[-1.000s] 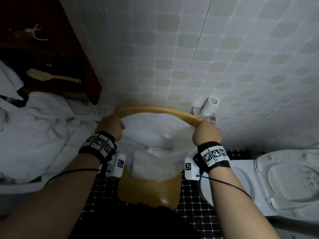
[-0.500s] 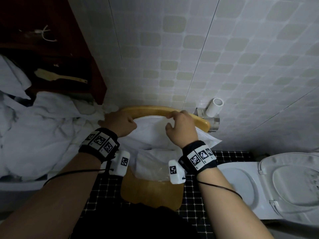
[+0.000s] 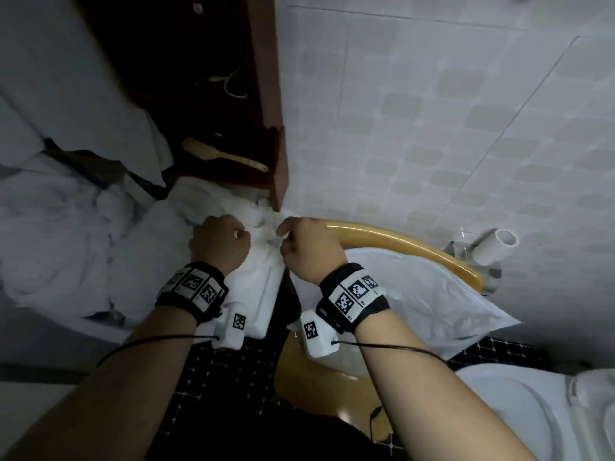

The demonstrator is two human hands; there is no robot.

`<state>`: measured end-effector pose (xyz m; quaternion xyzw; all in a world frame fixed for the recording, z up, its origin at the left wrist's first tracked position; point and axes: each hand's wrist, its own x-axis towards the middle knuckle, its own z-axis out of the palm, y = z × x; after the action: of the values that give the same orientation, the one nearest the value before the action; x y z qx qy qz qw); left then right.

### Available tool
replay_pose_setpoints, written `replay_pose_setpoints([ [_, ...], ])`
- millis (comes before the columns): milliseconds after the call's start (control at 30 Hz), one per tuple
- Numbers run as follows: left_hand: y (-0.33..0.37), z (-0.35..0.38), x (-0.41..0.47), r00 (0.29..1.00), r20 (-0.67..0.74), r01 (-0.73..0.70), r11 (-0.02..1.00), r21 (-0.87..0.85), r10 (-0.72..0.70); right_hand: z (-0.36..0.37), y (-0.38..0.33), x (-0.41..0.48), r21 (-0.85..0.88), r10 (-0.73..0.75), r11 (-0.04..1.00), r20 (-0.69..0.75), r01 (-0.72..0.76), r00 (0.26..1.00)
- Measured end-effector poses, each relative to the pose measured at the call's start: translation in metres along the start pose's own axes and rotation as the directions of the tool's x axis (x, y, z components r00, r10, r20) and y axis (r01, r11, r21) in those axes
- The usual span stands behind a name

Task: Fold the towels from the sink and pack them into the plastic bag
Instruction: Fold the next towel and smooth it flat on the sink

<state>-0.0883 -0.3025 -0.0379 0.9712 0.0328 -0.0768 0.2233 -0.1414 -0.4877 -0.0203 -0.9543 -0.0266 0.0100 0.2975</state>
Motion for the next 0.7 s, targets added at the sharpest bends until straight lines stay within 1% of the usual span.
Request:
replay_pose_setpoints([
  [67,-0.027,-0.012,0.008,0.995,-0.026,0.098,0.991,0.092,-0.096,0.019,-0.023,0.014,0.025,-0.016,1.000,0.046,0.015,0.999],
  [133,-0.061,-0.025,0.020,0.981,-0.116,0.166,0.983,0.077,-0.156,0.045,-0.048,0.034,0.049,-0.018,0.999,0.095,0.014,0.995],
  [200,-0.089,-0.034,0.030,0.969,-0.211,0.146,0.988,0.059,-0.131,0.069,-0.066,0.053,0.029,-0.008,1.000,0.133,0.004,0.991],
  [233,-0.105,-0.041,0.038,0.963,-0.238,0.142,0.989,0.051,-0.126,0.084,-0.077,0.065,0.009,0.000,1.000,0.149,-0.001,0.989],
  [267,-0.119,-0.048,0.046,0.964,-0.234,0.137,0.990,0.036,-0.125,0.095,-0.087,0.073,0.001,0.019,1.000,0.167,-0.020,0.986],
  [333,-0.149,-0.059,0.067,0.980,-0.142,0.141,0.990,0.006,-0.138,0.114,-0.105,0.085,0.032,0.060,0.997,0.174,-0.066,0.983],
  [433,-0.190,-0.073,0.093,0.988,0.103,0.111,0.993,0.026,-0.113,0.140,-0.124,0.097,0.058,0.102,0.992,0.124,-0.110,0.987],
  [467,-0.206,-0.075,0.100,0.984,0.146,0.101,0.995,0.008,-0.101,0.148,-0.132,0.101,0.078,0.127,0.988,0.092,-0.134,0.988],
  [567,-0.229,-0.076,0.108,0.979,0.195,0.075,0.997,-0.037,-0.066,0.157,-0.145,0.107,0.197,0.236,0.952,0.015,-0.234,0.972],
  [633,-0.236,-0.081,0.110,0.968,0.251,0.031,0.997,-0.068,-0.013,0.158,-0.150,0.112,0.245,0.320,0.917,0.015,-0.314,0.947],
  [700,-0.239,-0.081,0.112,0.954,0.297,-0.032,0.997,-0.065,0.050,0.157,-0.149,0.117,0.306,0.403,0.865,0.052,-0.398,0.914],
])
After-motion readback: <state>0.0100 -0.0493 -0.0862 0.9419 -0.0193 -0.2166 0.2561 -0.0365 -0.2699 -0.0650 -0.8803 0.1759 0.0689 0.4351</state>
